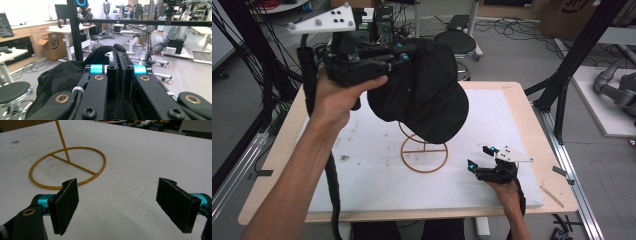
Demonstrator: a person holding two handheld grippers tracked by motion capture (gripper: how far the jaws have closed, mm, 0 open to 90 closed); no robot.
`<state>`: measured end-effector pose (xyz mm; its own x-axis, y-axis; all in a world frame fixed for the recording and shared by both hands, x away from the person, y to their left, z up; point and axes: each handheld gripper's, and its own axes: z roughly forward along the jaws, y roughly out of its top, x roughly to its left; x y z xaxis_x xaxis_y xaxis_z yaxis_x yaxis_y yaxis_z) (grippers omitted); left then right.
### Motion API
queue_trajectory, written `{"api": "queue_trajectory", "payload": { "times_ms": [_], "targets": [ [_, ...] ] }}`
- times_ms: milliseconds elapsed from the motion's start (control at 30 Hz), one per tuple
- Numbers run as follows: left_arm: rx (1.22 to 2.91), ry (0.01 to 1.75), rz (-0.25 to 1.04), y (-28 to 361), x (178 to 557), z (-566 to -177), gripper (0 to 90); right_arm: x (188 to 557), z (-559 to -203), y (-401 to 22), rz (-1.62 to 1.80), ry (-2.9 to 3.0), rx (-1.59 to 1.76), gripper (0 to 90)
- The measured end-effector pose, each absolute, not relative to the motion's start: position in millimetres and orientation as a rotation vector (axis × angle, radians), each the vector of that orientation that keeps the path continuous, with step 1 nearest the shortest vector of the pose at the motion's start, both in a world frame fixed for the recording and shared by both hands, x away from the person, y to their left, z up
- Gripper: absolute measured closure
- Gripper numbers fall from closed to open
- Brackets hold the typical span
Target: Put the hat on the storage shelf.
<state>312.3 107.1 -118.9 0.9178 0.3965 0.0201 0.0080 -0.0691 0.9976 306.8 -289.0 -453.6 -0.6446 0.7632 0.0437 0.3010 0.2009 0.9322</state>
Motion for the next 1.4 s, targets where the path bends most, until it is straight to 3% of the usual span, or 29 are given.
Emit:
{"api": "queue_trajectory", "payload": {
  "times_ms": [400,1400],
  "targets": [
    [1.643,0.336,0.298,79,328,-151,86.9,306,-453,-289,1.441,2.052,0.992,18.5],
    [1.757,0.425,0.334,65,356,-206,86.9,305,-453,-289,1.439,2.048,0.98,18.5]
  ]
}}
